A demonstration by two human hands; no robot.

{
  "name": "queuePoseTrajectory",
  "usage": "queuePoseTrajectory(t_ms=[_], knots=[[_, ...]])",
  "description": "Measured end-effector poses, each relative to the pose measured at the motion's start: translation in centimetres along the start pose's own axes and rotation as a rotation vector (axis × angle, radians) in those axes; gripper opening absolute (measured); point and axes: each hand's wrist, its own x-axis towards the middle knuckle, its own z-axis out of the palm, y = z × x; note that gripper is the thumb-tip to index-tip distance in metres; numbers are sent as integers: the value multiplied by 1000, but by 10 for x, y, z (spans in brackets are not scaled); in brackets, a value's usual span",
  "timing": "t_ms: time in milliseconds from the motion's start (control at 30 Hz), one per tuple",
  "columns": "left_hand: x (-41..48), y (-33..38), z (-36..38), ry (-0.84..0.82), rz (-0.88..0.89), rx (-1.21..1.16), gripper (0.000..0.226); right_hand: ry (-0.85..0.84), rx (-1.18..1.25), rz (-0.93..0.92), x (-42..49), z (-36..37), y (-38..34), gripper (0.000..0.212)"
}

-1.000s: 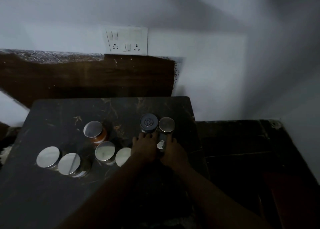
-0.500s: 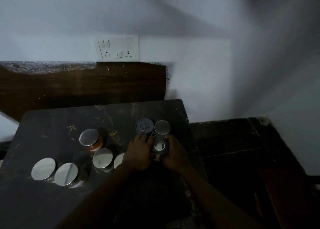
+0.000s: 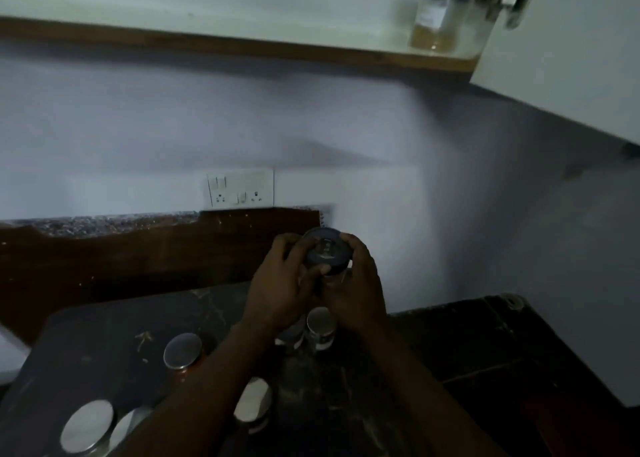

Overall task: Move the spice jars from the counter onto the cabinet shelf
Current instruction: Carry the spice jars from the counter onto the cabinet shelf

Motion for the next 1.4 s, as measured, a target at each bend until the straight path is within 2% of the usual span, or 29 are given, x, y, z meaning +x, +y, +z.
queuePoseTrajectory(t_ms=[167, 367, 500, 567, 633, 767, 867, 967, 1067, 1233, 1333, 1400], knots=[[67, 47, -41, 225, 136, 47, 53, 104, 62, -134, 45, -26, -60, 92], [153, 110, -91, 467, 266, -46, 49, 198, 94, -270, 124, -76, -137, 96], [213, 146, -120, 521, 364, -48, 49, 259, 174, -405, 180, -111, -177, 92], [239, 153, -128, 494, 369, -43, 49, 238, 203, -387, 206, -123, -185, 91], [261, 154, -132, 400, 331, -107, 52, 224, 187, -369, 231, -131, -187, 90], [295, 143, -132, 145, 142, -273, 76, 140, 121, -362, 271, -139, -180, 91], [317, 135, -124, 121, -21, -296, 89, 89, 90, -300, 299, -139, -165, 88], [340, 129, -108, 154, -128, -209, 77, 53, 47, -190, 327, -140, -151, 81], [360, 126, -95, 88, -227, -39, 64, 33, -41, -128, 348, -142, -143, 76], [395, 125, -83, -39, -359, 100, 51, 166, -258, -84, 368, -136, -136, 55], [406, 125, -70, -61, -373, 158, 47, 268, -241, -32, 371, -131, -134, 46], [412, 125, -64, -107, -342, 224, 35, 302, -286, -16, 370, -126, -134, 41]])
